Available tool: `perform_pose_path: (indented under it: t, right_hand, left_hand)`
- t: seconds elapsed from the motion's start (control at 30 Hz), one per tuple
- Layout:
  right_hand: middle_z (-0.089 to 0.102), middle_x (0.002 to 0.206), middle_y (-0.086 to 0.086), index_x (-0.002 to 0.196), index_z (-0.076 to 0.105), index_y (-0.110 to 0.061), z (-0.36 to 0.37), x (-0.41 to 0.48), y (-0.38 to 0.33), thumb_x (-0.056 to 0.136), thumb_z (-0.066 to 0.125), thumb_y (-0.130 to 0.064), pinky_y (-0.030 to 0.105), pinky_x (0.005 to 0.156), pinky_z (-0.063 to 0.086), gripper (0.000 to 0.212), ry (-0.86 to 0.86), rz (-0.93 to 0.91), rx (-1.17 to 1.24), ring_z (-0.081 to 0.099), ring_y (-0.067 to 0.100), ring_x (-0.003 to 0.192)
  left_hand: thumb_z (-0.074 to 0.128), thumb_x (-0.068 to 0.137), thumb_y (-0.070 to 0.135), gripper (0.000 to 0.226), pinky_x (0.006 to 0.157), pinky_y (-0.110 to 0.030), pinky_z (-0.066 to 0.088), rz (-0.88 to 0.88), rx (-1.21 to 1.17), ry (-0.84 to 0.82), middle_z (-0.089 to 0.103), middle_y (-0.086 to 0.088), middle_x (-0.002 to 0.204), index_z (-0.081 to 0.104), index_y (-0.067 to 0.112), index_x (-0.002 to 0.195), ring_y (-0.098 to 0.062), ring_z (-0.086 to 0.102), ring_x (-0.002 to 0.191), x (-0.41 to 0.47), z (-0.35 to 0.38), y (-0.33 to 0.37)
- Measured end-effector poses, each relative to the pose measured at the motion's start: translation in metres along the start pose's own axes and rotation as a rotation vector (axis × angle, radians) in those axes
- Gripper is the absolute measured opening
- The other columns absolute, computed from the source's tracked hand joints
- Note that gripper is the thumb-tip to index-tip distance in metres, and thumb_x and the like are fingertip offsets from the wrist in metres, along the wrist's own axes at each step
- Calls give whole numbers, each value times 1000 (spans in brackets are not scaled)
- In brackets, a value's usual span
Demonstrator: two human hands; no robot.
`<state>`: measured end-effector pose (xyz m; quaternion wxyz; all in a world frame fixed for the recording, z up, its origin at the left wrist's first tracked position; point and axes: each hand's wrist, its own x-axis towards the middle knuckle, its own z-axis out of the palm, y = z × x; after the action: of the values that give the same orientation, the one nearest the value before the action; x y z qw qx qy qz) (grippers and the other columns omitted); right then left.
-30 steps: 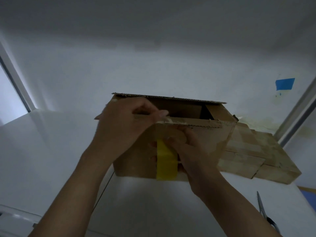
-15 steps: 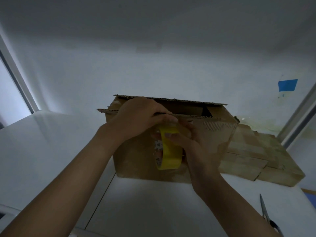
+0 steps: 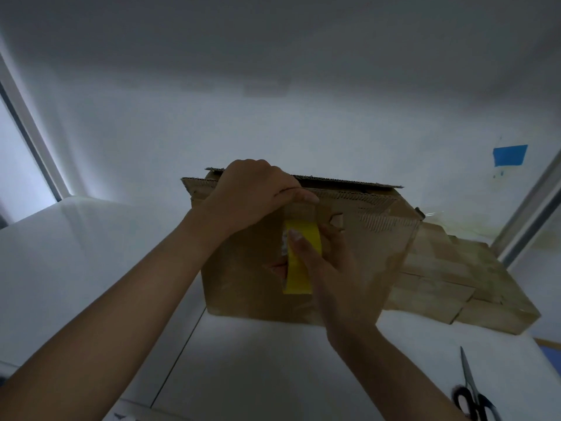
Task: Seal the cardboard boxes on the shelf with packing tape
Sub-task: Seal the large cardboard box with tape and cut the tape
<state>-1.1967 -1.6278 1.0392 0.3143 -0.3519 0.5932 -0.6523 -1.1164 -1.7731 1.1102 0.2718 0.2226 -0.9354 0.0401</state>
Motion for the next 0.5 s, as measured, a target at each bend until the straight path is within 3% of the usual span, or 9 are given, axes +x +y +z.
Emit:
perform_pose_path:
  t: [0.1,0.23,0.33,0.5]
  right_hand:
    - [75,83,6,105,67,-22,-2,5,-8,87,69,-40,30,54,56,26,-14,155,88,73,22,66]
    - [70,68,13,106,65,-8,-6,12,-20,93,62,-27,31,53,57,24,-118,278,132,64,19,46]
    - [69,60,13,112,59,-4,-10,15,-20,97,58,-26,26,47,52,27,-135,308,112,60,17,41]
    - [67,60,15,109,58,0,-7,16,-24,100,50,-24,26,46,51,27,-193,348,187,59,19,42]
  left_hand:
    - [25,87,73,71,68,-42,52,27,28,19,72,2,76,77,29,101,-21,63,69,3,4,-6]
    - [6,75,89,99,62,-39,50,50,39,97,66,0,64,75,19,79,-18,58,59,10,6,-9]
    - [15,78,85,89,59,-39,48,58,80,91,55,0,54,65,13,67,-17,52,51,14,8,-11]
    - [32,88,74,69,46,-24,30,155,149,320,39,4,41,55,16,59,-16,38,37,13,19,-16]
